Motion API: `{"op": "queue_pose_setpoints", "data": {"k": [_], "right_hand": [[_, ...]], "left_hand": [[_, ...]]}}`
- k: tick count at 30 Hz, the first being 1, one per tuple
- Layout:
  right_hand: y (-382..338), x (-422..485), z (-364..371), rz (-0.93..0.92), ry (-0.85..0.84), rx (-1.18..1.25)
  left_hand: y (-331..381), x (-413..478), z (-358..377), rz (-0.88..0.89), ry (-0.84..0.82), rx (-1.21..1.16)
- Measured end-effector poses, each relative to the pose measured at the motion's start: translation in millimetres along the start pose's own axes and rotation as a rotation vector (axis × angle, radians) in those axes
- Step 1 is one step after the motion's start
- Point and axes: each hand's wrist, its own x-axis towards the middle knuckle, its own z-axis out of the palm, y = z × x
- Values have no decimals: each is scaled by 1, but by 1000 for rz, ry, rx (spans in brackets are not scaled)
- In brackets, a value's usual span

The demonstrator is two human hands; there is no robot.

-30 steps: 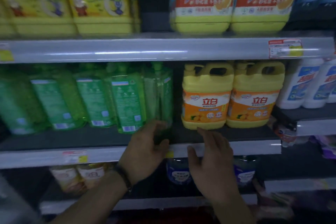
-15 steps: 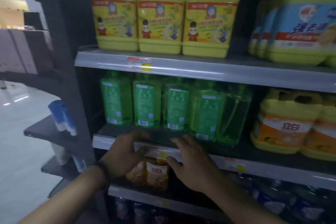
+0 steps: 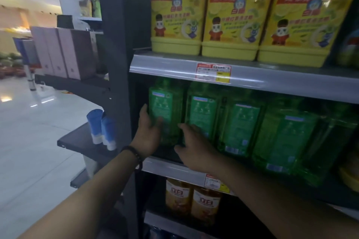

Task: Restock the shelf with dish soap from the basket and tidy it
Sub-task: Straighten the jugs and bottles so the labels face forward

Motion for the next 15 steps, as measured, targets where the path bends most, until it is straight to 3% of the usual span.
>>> {"op": "queue_pose_setpoints", "data": {"k": [4, 10, 15], "right_hand": [[0, 18, 9, -1, 73, 94], [1, 27, 18, 20, 61, 161], [5, 32, 15, 53, 95, 196]], "left_hand": [[-19, 35, 3, -116, 34, -123], [-5, 29, 13, -81, -17, -291], [-15, 15, 13, -35, -17, -293]]}}
